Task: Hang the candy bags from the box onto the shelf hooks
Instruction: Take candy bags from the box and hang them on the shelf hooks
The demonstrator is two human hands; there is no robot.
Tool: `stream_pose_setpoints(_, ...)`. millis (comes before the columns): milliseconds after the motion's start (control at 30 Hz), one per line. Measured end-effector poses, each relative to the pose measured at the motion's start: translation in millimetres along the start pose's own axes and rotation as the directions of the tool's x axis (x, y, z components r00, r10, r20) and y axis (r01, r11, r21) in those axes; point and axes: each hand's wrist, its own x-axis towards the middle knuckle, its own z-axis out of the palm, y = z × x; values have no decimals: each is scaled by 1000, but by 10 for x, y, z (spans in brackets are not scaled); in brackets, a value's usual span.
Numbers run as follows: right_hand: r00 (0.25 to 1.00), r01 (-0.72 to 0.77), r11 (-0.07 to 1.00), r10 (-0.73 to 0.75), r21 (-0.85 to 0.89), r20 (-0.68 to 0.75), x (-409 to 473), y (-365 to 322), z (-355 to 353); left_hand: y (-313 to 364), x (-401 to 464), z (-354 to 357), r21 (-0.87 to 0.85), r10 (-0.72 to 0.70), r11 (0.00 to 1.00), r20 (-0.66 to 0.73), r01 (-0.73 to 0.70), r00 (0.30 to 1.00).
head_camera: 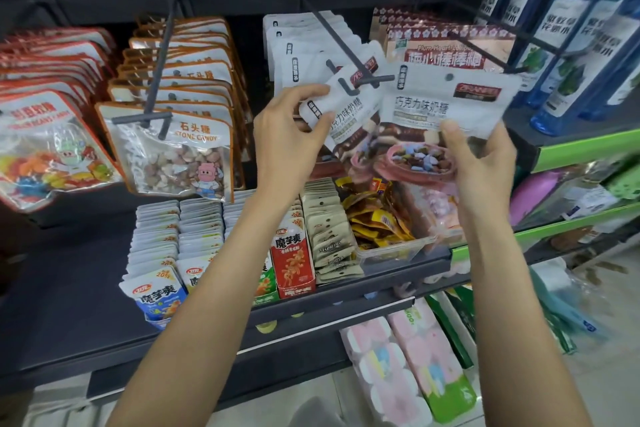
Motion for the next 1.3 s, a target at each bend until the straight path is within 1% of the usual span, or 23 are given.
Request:
stream_pose_setpoints(67,1000,20,1000,-20,-19,-5,-44,-60,-62,-39,86,27,95,39,995,-10,-38,999)
stream_pose_setpoints(133,995,60,998,-58,-26,79,-108,-147,-83,-83,160,25,165,71,984,6,-71,997)
stream_pose_setpoints(167,987,86,996,-86,-1,136,-151,-183,-78,-102,182,9,187,84,979,23,-87,996)
stream_pose_setpoints(233,966,128,992,-129,18,226,-201,-210,-39,-101,166,-43,202,97,973,68,-109,993)
stream_pose_setpoints(300,948,185,981,-164,-52,272,-236,-199,40,-54,43,-124,181,91,978,89,-106,992)
stream_pose_setpoints(367,940,229,970,-198,-84,277,-283,-191,140,27,-164,-228,89,72,993,53,-77,996)
stream_pose_setpoints(433,943,225,973,-203,-54,265,-322,-183,243,125,-354,-317,-27,41,999,34,-40,999)
stream_pose_setpoints(500,949,194,980,-180,-29,258,-348,-182,369,213,-473,-369,-111,4,994,69,4,998)
stream_pose_setpoints(567,963,145,989,-143,7,228,-373,-149,496,293,-511,-393,-155,-25,987,128,45,991)
stream_pose_setpoints(667,985,56,996,-67,71,161,-422,-105,652,294,-472,-385,-106,-17,994,179,37,984)
stream_pose_setpoints(733,992,15,997,-24,75,126,-447,-74,728,215,-408,-365,-21,-13,1000,169,16,985)
stream_pose_setpoints(800,992,-10,998,1,70,127,-457,-39,770,130,-331,-350,31,-14,999,138,10,990)
stream_pose_setpoints(833,991,-6,999,1,42,135,-453,-20,780,97,-289,-345,54,-4,999,122,-2,993)
stream_pose_setpoints(900,988,67,992,-51,-109,147,-420,52,775,76,-202,-326,151,42,987,90,-56,995)
stream_pose_setpoints(933,982,124,969,-89,-214,165,-400,89,772,74,-158,-314,214,65,974,79,-81,995)
stream_pose_setpoints(1000,969,213,885,-136,-415,206,-337,128,780,79,-71,-276,319,68,943,98,-96,993)
stream_pose_setpoints(1100,950,307,701,-182,-644,255,-190,122,835,46,22,-174,482,0,872,176,-86,984)
stream_pose_setpoints(1200,930,368,552,-202,-749,308,-54,127,910,-3,75,-78,563,-30,822,191,-85,981)
stream_pose_setpoints(1300,914,405,490,-234,-772,331,-5,148,927,-58,84,-14,535,-24,842,171,-72,985)
